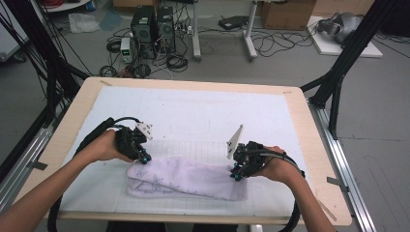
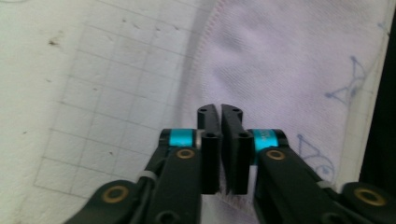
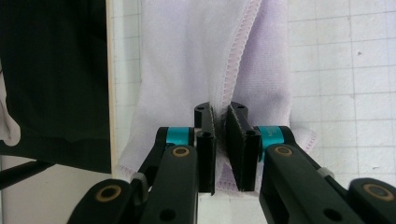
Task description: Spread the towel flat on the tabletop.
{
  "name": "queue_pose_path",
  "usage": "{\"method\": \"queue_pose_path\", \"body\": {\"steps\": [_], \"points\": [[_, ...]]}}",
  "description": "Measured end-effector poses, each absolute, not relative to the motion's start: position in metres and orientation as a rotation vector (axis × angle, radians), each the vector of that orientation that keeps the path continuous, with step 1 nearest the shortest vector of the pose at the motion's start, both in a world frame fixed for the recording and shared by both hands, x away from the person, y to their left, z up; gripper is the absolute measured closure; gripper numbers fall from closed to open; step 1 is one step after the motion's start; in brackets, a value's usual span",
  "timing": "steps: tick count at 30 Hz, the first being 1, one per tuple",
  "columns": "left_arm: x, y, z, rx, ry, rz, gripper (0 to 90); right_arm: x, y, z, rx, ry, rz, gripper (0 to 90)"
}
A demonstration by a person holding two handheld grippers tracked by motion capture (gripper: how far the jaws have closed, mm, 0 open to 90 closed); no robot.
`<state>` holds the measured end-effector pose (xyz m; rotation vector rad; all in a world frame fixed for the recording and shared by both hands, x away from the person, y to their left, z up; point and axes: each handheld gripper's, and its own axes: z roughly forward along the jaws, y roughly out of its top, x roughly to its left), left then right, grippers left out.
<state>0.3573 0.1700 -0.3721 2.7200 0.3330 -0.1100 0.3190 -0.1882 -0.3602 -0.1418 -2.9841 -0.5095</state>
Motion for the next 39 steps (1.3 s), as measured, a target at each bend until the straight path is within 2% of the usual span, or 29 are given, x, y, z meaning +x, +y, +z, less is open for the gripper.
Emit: {"method": "queue_pose_path", "body": {"steps": [3, 4, 5, 6, 10, 14, 16, 20, 27, 34, 39], "points": [[0.356, 0.171, -0.370, 2.706, 0.321, -0.100, 85.7, 0.319, -0.188, -0.360, -0.138, -2.984, -0.513, 82.4], [0.358, 0.171, -0.370, 2.696, 0.346, -0.092, 75.7, 0.319, -0.188, -0.360, -0.138, -2.980, -0.513, 82.4], [0.359, 0.172, -0.370, 2.695, 0.377, -0.094, 59.9, 0.319, -0.188, -0.360, -0.140, -2.979, -0.507, 82.4], [0.360, 0.172, -0.370, 2.706, 0.385, -0.091, 55.2, 0.318, -0.188, -0.360, -0.139, -2.977, -0.507, 82.4], [0.362, 0.171, -0.375, 2.728, 0.395, -0.076, 61.1, 0.318, -0.187, -0.360, -0.138, -2.981, -0.506, 82.4], [0.358, 0.166, -0.375, 2.731, 0.361, -0.083, 81.0, 0.318, -0.187, -0.360, -0.132, -2.981, -0.506, 82.4], [0.357, 0.167, -0.374, 2.731, 0.351, -0.105, 87.3, 0.318, -0.188, -0.360, -0.133, -2.985, -0.512, 82.4], [0.354, 0.167, -0.372, 2.753, 0.325, -0.071, 88.6, 0.318, -0.188, -0.359, -0.136, -2.981, -0.516, 82.4], [0.354, 0.178, -0.354, 2.686, 0.368, 0.012, 88.6, 0.317, -0.192, -0.353, -0.144, -3.005, -0.557, 82.4], [0.354, 0.186, -0.327, 2.590, 0.404, 0.193, 88.6, 0.320, -0.198, -0.337, -0.197, -3.051, -0.660, 82.5], [0.359, 0.187, -0.323, 2.565, 0.436, 0.274, 88.6, 0.327, -0.202, -0.330, -0.316, -3.129, -0.687, 82.9]]}}
